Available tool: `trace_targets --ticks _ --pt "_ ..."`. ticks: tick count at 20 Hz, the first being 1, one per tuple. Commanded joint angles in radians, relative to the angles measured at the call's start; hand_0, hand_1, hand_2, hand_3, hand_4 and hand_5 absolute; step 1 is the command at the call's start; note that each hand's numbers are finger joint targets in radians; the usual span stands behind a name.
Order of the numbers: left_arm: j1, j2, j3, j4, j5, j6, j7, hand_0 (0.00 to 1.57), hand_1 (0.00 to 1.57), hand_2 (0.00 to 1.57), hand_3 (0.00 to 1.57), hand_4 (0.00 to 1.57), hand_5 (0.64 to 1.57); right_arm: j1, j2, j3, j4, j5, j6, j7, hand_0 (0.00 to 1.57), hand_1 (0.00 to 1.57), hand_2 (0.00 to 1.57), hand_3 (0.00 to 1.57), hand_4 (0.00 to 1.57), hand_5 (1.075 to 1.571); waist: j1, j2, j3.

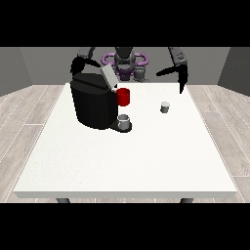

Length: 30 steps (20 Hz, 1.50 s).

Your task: Insert the coffee pod into the coffee machine and close the lid

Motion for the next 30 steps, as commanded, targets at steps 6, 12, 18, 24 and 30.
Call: trace_targets --ticks 6,12,18,24,30 --pt "-0.146 0.072 0.038 0.254 -0.047 -0.015 -0.021 0.0 0.0 0.0 0.0 0.0 1.571 -0.084 -0.011 -0.003 0.01 -0.008 0.002 0.066 0.0 0.0 0.0 0.0 0.35 1.571 -0.028 0.087 -0.0002" --pt "-0.165 0.056 -0.017 0.305 -0.124 0.009 -0.016 0.0 0.0 0.0 0.0 0.0 1.571 -0.103 -0.027 -0.057 0.117 -0.007 -0.005 0.007 0.0 0.0 0.0 0.0 0.37 1.571 0.005 0.096 0.0003" --pt "-0.206 0.049 -0.064 0.408 -0.224 0.051 -0.076 0.0 0.0 0.46 0.0 0.0 1.571 -0.136 -0.01 -0.007 0.095 0.057 -0.051 0.084 0.0 0.0 0.0 0.0 0.42 1.571 -0.012 0.097 -0.0002" --pt "-0.241 0.035 -0.074 0.486 -0.285 0.117 -0.038 0.81 0.81 0.85 0.5 0.0 1.571 -0.175 -0.037 -0.041 0.109 0.04 -0.04 0.133 0.0 0.0 0.0 0.0 0.43 1.571 -0.017 0.084 -0.0001" --pt "-0.249 0.083 -0.104 0.552 -0.365 0.136 -0.116 0.6 0.6 0.72 0.47 0.0 1.571 -0.177 -0.048 -0.049 0.111 0.014 -0.005 0.115 0.0 0.0 0.0 0.0 0.45 1.571 -0.022 0.113 -0.0002"
